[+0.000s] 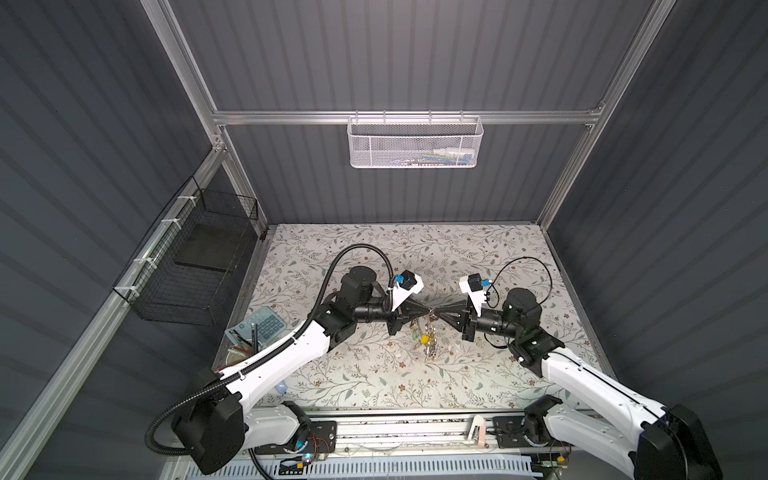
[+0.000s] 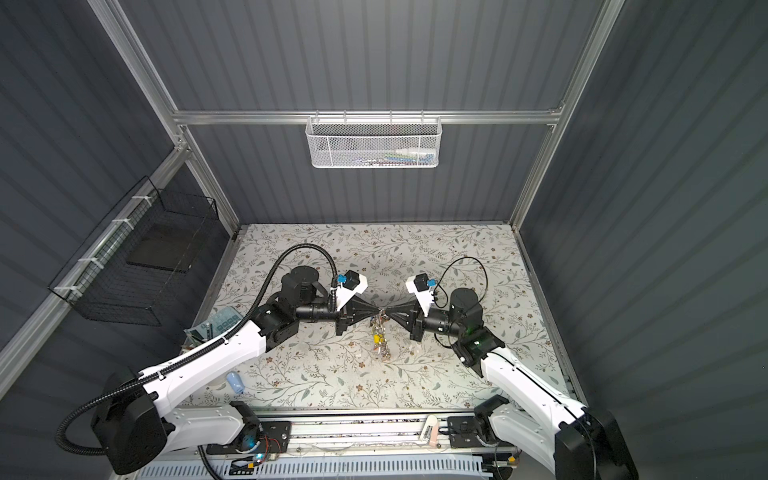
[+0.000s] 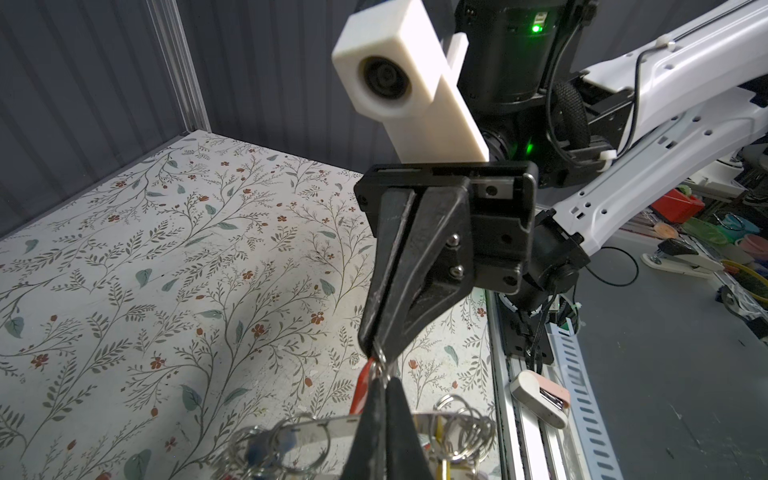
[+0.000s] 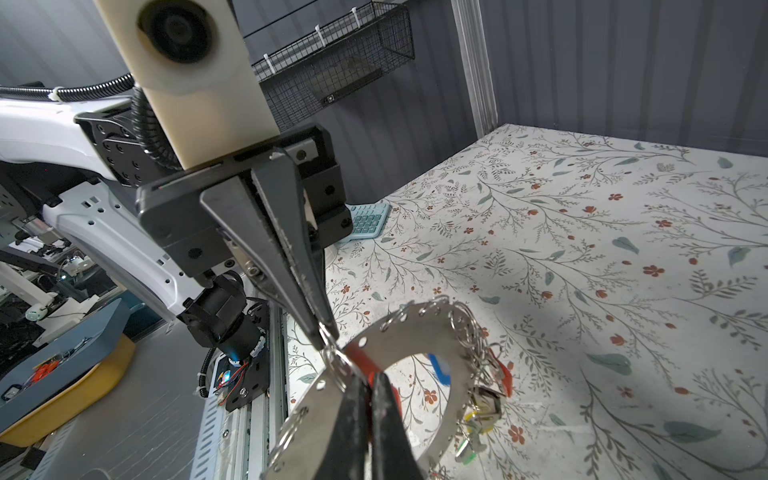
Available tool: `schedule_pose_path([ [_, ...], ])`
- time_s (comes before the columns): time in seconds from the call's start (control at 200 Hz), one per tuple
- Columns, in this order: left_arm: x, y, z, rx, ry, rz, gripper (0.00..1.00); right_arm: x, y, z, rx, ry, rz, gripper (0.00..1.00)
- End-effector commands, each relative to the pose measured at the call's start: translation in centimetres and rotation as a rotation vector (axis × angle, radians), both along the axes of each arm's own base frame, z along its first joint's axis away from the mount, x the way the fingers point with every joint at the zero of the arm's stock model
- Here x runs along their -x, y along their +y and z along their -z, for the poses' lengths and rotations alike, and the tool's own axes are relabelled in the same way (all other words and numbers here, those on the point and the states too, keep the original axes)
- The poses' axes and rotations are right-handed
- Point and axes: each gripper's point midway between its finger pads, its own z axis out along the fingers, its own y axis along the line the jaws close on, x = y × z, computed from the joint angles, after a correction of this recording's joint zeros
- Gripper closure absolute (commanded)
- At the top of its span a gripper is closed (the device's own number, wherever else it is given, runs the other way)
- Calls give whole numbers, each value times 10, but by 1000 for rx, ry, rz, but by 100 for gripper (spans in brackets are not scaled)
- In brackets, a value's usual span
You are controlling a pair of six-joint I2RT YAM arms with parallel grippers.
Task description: Put the keys on the keyring
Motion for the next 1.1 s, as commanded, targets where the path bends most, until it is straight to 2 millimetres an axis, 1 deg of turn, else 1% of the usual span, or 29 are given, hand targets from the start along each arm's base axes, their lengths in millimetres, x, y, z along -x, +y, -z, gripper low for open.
schedule_pose_path([
  [0.0, 4, -1, -26, 58, -64, 19, 100, -3, 1, -17, -19, -42, 2, 100],
  [0.105, 3, 7, -27, 34, -97, -21, 100, -10, -3, -15, 6, -47, 54, 100],
  [0.205, 2, 16, -27, 5, -128, -60, 100, -20, -6, -7, 54, -20, 105, 100],
  [0.425, 3, 27, -31, -25, -171, -102, 100, -22, -7, -5, 63, -11, 120, 100],
  [0.615, 2, 29, -31, -28, -178, -112, 100, -24, -8, -2, 74, -6, 131, 100],
  [0.78, 2, 24, -31, -16, -163, -92, 100, -24, -7, -2, 70, -5, 126, 100],
  [0.871, 1, 21, -32, -9, -155, -86, 100, -24, -7, -2, 68, -6, 125, 94],
  [0.921, 1, 20, -31, -6, -151, -82, 100, -23, -7, -3, 67, -9, 125, 87],
  [1.041, 0, 18, -33, 1, -152, -78, 100, -24, -8, -2, 68, -9, 135, 80],
  [1.096, 0, 18, -33, 1, -152, -79, 100, -24, -9, -3, 69, -13, 141, 79],
])
